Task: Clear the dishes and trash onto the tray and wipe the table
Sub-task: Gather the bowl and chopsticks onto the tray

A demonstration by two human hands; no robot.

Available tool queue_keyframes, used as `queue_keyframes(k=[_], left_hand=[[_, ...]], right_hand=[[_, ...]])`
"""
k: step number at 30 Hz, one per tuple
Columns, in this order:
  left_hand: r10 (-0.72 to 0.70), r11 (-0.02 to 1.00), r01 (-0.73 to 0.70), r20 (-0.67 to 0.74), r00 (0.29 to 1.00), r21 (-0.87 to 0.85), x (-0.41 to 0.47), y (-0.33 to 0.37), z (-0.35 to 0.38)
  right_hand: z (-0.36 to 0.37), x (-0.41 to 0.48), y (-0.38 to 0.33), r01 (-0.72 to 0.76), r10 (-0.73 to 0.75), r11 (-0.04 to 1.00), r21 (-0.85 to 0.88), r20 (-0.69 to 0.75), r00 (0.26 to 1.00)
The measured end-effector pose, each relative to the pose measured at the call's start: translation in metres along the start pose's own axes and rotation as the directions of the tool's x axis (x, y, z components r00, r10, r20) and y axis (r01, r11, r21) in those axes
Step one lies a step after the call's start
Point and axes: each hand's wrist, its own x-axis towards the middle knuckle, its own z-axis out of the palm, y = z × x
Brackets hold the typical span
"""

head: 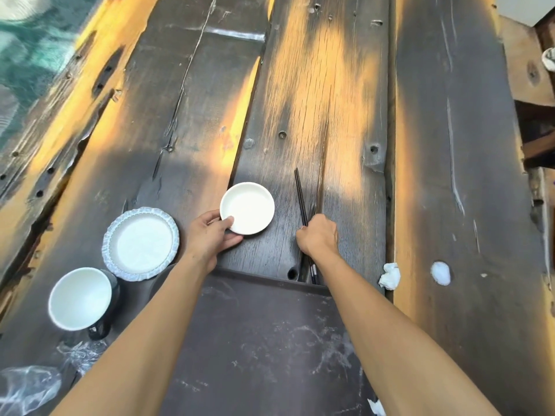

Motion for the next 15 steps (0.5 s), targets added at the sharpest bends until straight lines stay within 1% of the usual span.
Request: queue_keyframes(k=[4, 7, 9, 11, 15], left_hand=[[0.003, 1.0, -0.003, 0.003, 1.0, 0.016, -0.006, 0.003, -0.006], [0.015, 1.0, -0.015, 0.03, 0.999, -0.006, -0.019, 0.008, -0.012], [0.032, 0.999, -0.032, 0.038, 0.999, -0.01, -0.031, 0.01, -0.02], [0.047, 0.999, -0.047, 0.049, 0.998, -0.012, -0.043, 0.011, -0.032], [0.035, 0.998, -0.031, 0.074, 0.997, -0.053, -0.07, 0.007, -0.058]], right_hand=[[-0.004, -0.002, 0.002, 0.009, -0.009, 1.0, -0.002, -0.022, 1.0], [-0.014, -0.008, 0.008, 0.074, -0.074, 0.997, 0.003, -0.003, 0.997], [-0.022, -0.018, 0.015, 0.182, -0.183, 0.982, -0.046, -0.018, 0.983], [-0.029, -0.03, 0.026, 0.316, -0.321, 0.943, -0.109, -0.037, 0.946], [-0.024, -0.056, 0.056, 0.465, -0.466, 0.858, -0.218, 0.051, 0.883]])
